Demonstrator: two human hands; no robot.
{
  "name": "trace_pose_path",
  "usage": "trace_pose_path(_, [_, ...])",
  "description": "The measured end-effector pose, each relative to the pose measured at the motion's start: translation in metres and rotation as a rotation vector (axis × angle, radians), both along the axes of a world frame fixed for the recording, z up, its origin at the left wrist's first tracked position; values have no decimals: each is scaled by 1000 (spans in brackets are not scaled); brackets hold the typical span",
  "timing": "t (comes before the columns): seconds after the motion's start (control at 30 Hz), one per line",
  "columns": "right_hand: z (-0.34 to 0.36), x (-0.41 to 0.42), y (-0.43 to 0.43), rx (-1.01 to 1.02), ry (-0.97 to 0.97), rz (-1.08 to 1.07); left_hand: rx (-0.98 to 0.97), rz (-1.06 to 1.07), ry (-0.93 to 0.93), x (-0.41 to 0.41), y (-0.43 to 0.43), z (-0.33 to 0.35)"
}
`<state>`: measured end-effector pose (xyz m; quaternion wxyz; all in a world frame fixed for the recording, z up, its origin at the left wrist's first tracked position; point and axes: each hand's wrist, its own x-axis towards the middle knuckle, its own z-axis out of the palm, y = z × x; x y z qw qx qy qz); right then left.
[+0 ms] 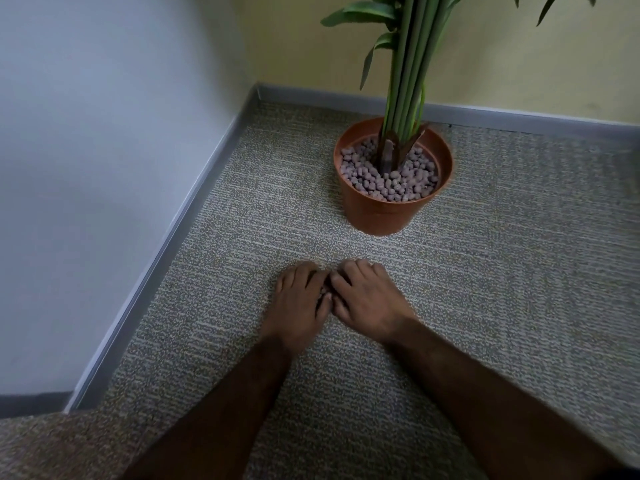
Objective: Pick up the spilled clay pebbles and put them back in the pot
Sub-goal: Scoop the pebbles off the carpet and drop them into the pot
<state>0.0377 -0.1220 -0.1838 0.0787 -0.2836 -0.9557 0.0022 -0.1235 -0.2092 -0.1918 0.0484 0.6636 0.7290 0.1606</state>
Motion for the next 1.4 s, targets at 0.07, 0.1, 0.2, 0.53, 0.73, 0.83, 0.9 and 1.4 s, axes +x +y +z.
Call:
trace_pose_path(0.07, [1, -3, -1, -8, 12, -22, 13, 18, 45, 2, 0, 1])
trace_pose_path(0.1, [2, -4, -1, -17, 21, -37, 17, 24, 63, 2, 1, 1])
trace_pose_path(0.2, [2, -2, -3, -43, 36, -93, 12, 20, 98, 3, 5, 4])
trace_pose_path(0.53, [1, 8, -8, -85, 9, -126, 9, -40, 178, 3, 15, 4])
trace_pose_path(0.73, [6, 8, -9, -78, -9, -98, 5, -65, 149, 7, 20, 5])
trace_pose_path(0.83, [8, 8, -10, -81, -19, -83, -26, -61, 156, 11, 25, 7])
trace_pose_path(0.9, [8, 10, -10, -66, 14, -105, -46, -38, 163, 14, 28, 7])
trace_pose_path(1.4, [36, 16, 6, -1043, 1127, -876, 276, 432, -662, 16, 37, 37])
